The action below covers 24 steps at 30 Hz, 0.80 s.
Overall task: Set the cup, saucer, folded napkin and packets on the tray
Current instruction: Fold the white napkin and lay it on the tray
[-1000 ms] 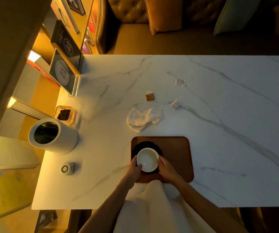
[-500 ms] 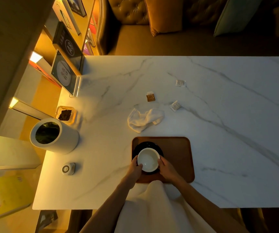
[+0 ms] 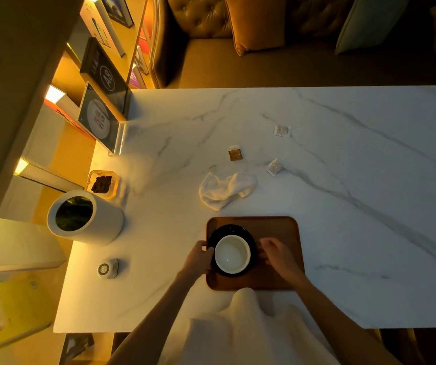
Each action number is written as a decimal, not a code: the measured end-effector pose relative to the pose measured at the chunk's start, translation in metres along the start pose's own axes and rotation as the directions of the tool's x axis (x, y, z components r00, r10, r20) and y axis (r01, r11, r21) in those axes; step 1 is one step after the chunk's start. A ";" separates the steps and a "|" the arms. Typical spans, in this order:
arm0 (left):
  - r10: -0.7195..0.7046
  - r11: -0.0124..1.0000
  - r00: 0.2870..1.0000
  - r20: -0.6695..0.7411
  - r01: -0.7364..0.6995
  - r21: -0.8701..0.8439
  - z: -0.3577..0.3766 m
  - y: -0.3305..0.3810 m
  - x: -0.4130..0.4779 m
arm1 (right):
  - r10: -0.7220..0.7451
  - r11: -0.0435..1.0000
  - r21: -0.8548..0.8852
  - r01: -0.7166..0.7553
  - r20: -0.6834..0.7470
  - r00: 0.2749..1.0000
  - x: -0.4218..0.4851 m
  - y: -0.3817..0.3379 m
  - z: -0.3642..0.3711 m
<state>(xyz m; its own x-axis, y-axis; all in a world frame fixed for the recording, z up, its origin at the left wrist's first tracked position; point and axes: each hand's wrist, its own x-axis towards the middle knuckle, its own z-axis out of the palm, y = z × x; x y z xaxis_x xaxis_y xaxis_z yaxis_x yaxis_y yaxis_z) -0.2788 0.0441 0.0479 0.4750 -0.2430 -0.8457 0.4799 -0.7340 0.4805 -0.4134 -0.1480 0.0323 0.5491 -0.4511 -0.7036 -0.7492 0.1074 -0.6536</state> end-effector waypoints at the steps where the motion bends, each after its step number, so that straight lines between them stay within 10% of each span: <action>1: 0.018 1.000 0.999 -0.034 -0.018 0.021 -0.007 0.006 0.003 | -0.029 0.999 -0.026 0.028 -0.043 0.999 0.003 -0.004 -0.010; 9: 0.207 0.976 0.958 -0.196 -0.190 0.105 -0.039 0.063 0.037 | -0.209 0.951 -0.272 0.145 -0.221 0.953 0.032 -0.049 -0.069; 24: 0.241 0.942 0.892 -0.382 -0.121 0.313 -0.064 0.149 0.122 | -0.457 0.727 -0.586 0.358 -0.023 0.889 0.154 -0.203 0.024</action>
<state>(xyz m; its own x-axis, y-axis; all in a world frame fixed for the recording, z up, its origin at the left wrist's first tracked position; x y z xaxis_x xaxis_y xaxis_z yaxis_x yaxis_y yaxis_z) -0.1025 -0.0543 0.0313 0.8212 -0.1520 -0.5500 0.1640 -0.8604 0.4825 -0.1683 -0.2179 0.0499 0.8220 -0.4708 -0.3203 -0.5648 -0.6026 -0.5638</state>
